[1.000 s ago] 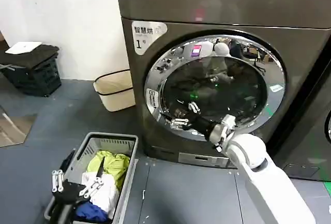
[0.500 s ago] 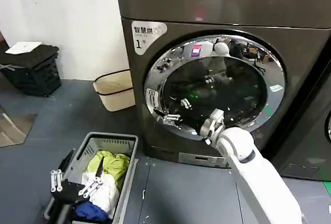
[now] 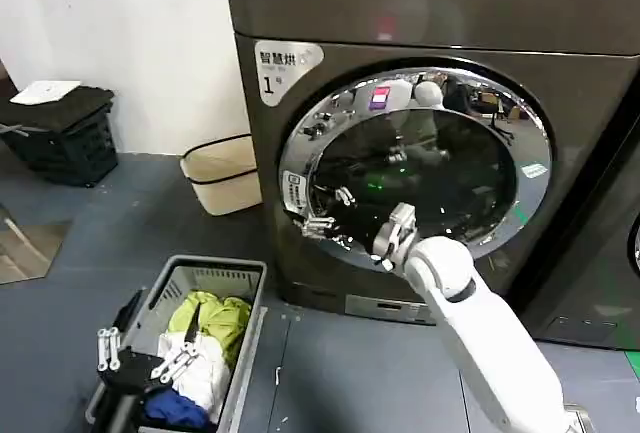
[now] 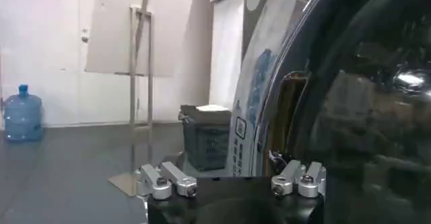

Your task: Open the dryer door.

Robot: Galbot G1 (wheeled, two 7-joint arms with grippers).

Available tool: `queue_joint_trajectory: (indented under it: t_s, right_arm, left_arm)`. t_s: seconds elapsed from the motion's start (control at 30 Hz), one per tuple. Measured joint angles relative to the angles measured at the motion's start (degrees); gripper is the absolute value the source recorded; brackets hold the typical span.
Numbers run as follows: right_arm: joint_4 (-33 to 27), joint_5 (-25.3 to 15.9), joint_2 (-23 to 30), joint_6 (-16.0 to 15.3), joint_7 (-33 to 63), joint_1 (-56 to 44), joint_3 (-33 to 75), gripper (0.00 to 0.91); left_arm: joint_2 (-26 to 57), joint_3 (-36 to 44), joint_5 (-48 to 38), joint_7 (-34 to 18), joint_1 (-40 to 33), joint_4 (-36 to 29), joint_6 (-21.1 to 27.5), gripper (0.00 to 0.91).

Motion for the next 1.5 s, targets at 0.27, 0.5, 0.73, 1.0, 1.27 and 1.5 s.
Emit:
queue_joint_trajectory:
  t_s: [0.27, 0.5, 0.73, 1.0, 1.27, 1.5]
  right_arm:
    - [-1.6, 0.5, -0.1, 1.8, -3.9, 0.8, -0.5, 0.907]
    - [-2.2, 3.1, -1.1, 3.0, -7.7, 1.8, -1.3, 0.907]
    - [-1.6, 5.8, -3.1, 4.8, -12.6, 2.3, -2.3, 0.907]
    - [0.6, 10.8, -8.2, 10.9, -18.9, 2.8, -4.8, 0.907]
    - [2.9, 15.2, -13.3, 14.2, -25.3, 3.1, -5.7, 0.907]
    - [3.4, 18.7, -16.5, 15.0, -33.2, 3.1, -5.0, 0.907]
  left_arm:
    - [0.0, -0.2, 0.0, 0.0, 0.1, 0.0, 0.0, 0.907]
    - [0.0, -0.3, 0.0, 0.0, 0.0, 0.2, 0.0, 0.907]
    - [0.1, -0.8, -0.3, 0.0, -0.2, 0.3, 0.2, 0.907]
    - [0.9, -1.8, -1.9, 0.3, -0.7, 1.1, 0.8, 0.907]
    - [1.9, -2.6, -4.0, 1.1, -1.3, 1.0, 2.3, 0.907]
    - [2.8, -4.1, -4.7, 1.3, -1.9, 1.0, 2.9, 0.907]
